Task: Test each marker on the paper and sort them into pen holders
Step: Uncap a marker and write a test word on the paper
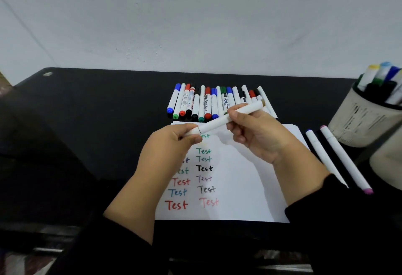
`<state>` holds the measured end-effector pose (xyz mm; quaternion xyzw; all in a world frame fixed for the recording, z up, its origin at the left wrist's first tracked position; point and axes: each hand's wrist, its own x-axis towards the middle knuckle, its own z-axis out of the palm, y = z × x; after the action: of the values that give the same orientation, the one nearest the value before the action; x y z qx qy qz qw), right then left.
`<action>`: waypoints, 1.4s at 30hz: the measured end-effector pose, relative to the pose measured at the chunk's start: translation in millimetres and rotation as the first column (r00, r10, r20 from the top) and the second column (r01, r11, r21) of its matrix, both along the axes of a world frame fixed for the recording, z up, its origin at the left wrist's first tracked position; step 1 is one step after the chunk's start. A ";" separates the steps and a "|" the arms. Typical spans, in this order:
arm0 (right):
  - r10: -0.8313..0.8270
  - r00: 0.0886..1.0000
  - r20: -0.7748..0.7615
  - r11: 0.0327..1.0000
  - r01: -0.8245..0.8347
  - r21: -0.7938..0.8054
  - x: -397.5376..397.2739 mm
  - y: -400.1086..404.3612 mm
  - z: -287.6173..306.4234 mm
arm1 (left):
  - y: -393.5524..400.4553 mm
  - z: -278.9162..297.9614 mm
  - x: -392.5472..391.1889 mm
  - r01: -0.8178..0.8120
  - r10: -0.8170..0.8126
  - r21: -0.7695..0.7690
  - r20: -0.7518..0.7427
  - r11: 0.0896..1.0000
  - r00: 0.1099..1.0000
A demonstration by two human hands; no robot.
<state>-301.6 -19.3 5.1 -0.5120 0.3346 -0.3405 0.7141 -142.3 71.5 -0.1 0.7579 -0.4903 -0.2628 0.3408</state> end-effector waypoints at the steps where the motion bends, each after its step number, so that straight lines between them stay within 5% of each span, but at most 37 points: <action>1: -0.031 0.999 -0.024 0.999 0.031 -0.013 -7.1 1.1 1.2 | 2.0 0.9 0.9 0.006 -0.006 -0.003 0.012 1.000 1.000; 7: -0.103 0.929 -0.355 0.973 0.020 -0.230 -45.7 22.3 7.8 | 11.7 3.5 -3.2 0.159 -0.157 0.005 0.198 0.987 0.968; 13: -0.317 0.551 -0.772 0.752 -0.350 -0.558 -64.1 45.2 15.7 | 14.1 5.7 -19.0 0.225 -0.196 -0.060 0.309 0.973 0.931; 16: -0.428 0.491 -0.759 0.734 -0.301 -0.609 -74.6 55.1 12.4 | 11.1 0.2 -31.6 0.234 -0.192 -0.117 0.292 0.965 0.937; 23: -0.705 0.239 -0.668 0.702 0.092 -0.707 -120.5 57.7 -0.5 | -5.1 -17.0 -65.4 0.357 -0.392 0.164 0.331 0.920 0.858; 28: -0.725 0.044 -0.687 0.688 0.027 -0.725 -137.6 51.7 -12.6 | -13.1 -30.4 -79.3 0.389 -0.460 0.252 0.387 0.886 0.799; 32: -0.654 0.039 -0.756 0.757 0.020 -0.653 -146.1 46.4 -12.7 | -16.6 -34.3 -82.3 0.357 -0.435 0.255 0.404 0.898 0.805; 37: -0.686 -0.048 -0.726 0.718 -0.201 -0.666 -148.4 50.2 -8.9 | -17.3 -35.1 -85.0 0.336 -0.415 0.249 0.432 0.908 0.801; 42: -0.677 -0.075 -0.732 0.727 -0.221 -0.650 -149.9 45.1 -15.2 | -18.4 -36.8 -84.3 0.326 -0.408 0.253 0.434 0.911 0.803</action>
<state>-451.5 25.8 -10.2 -0.7122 0.6962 -0.0835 -0.0344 -226.6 53.1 -36.9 0.7149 -0.6729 -0.1689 0.0873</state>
